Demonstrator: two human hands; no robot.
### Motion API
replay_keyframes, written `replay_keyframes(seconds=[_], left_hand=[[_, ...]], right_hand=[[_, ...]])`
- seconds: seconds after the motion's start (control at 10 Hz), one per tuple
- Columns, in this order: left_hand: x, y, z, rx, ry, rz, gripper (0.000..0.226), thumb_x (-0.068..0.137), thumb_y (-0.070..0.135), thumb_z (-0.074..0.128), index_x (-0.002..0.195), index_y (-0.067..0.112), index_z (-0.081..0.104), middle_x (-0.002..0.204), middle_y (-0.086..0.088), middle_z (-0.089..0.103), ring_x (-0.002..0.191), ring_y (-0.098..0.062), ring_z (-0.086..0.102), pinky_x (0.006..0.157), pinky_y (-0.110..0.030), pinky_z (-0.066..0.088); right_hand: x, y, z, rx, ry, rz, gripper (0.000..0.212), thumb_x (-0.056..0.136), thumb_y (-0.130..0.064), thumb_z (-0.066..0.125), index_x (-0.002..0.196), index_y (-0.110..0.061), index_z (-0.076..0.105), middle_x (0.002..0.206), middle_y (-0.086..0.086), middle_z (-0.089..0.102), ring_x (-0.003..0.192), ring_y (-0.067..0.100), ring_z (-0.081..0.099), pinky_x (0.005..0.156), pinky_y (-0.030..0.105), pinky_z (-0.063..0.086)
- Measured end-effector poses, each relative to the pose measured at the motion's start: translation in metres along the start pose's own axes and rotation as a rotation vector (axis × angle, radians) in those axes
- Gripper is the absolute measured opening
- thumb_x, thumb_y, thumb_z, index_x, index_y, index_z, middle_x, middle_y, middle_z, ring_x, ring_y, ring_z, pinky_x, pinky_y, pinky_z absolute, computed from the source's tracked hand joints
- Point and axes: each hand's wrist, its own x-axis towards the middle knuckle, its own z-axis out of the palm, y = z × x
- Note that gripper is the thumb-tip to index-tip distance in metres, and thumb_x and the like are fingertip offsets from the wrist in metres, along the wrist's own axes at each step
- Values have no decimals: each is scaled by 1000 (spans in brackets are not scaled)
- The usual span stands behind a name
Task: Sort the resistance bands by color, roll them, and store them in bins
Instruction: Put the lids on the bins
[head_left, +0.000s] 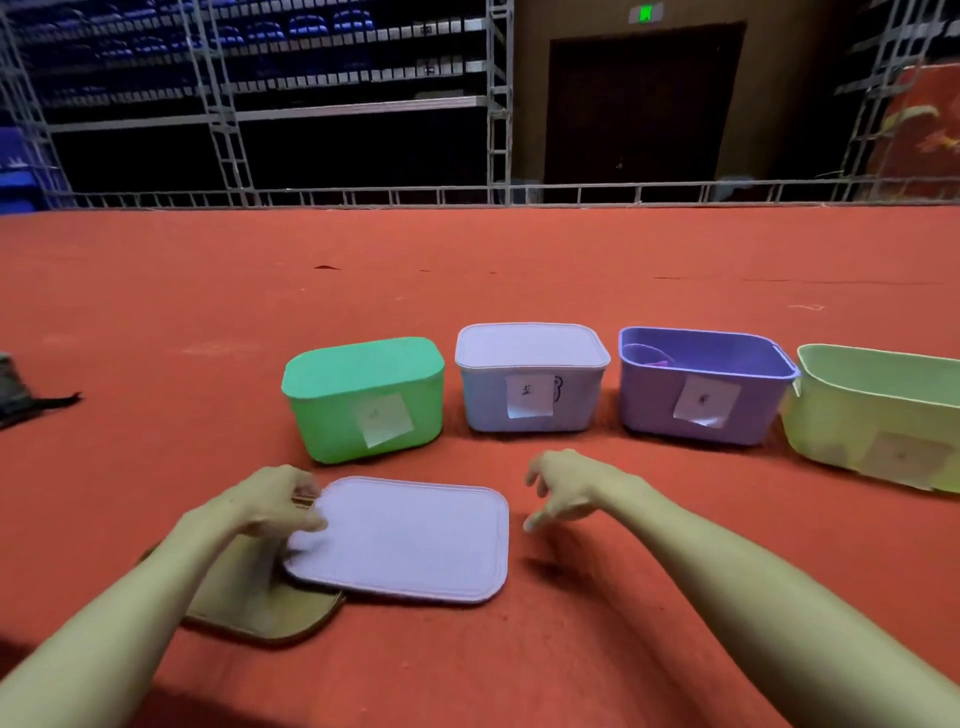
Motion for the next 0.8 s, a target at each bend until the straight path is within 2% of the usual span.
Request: replay_keyframes(seconds=[0.1,0.2,0.3,0.4,0.5,0.6,0.7,0.8], left_hand=[[-11,-17,15,-43,-25,-60,44,68,48,74,109,33,64,109,10,65,96,-11,62,86,-27,49],[-11,-22,23,-80,-26,-53,46,66,46,71,110,35,64,109,12,66,95,-6,63,85,-27,50],[-10,-19,28,-141,-23,-24,35,65,42,67,99,31,68,95,4,74,87,-12,69,77,-31,53],[-10,-13,27,-147,-23,-9,25,75,31,68,100,29,67,93,1,74,85,-12,70,74,-28,52],[-9,-15,27,-173,-39,25,27,75,27,67,101,30,67,85,1,74,68,-8,65,63,-19,47],[-6,-15,28,-236,-31,58,34,65,21,64,97,30,70,78,-1,73,59,-9,57,61,-25,50],[-5,-14,28,-266,-2,56,37,57,21,62,91,31,70,75,1,73,57,-10,59,59,-26,51],[-11,-5,20,-270,108,54,16,68,21,67,84,19,70,59,6,57,58,-13,43,57,-28,37]], right_hand=[[2,-15,24,14,-23,45,46,66,-47,76,102,-19,69,95,0,70,90,22,64,78,35,56],[6,-18,35,88,-64,62,44,65,-42,79,101,-20,70,96,1,71,93,23,67,82,41,57],[2,-24,43,176,-121,79,50,59,-40,82,95,-9,69,95,10,71,90,29,67,81,44,57],[11,-26,49,44,-58,44,43,60,-51,77,59,-13,56,64,2,59,63,23,53,54,32,44],[14,-28,51,43,-34,31,45,63,-48,76,54,-12,50,58,3,49,58,23,45,50,31,36],[16,-29,54,103,-19,16,49,67,-44,75,51,-13,42,55,2,29,54,21,29,49,32,26],[15,-30,55,137,-21,39,48,69,-40,75,50,-14,40,53,1,31,52,20,30,50,31,28],[11,-27,51,224,-19,77,38,73,-36,73,60,-13,46,58,4,47,56,21,48,53,29,35]])
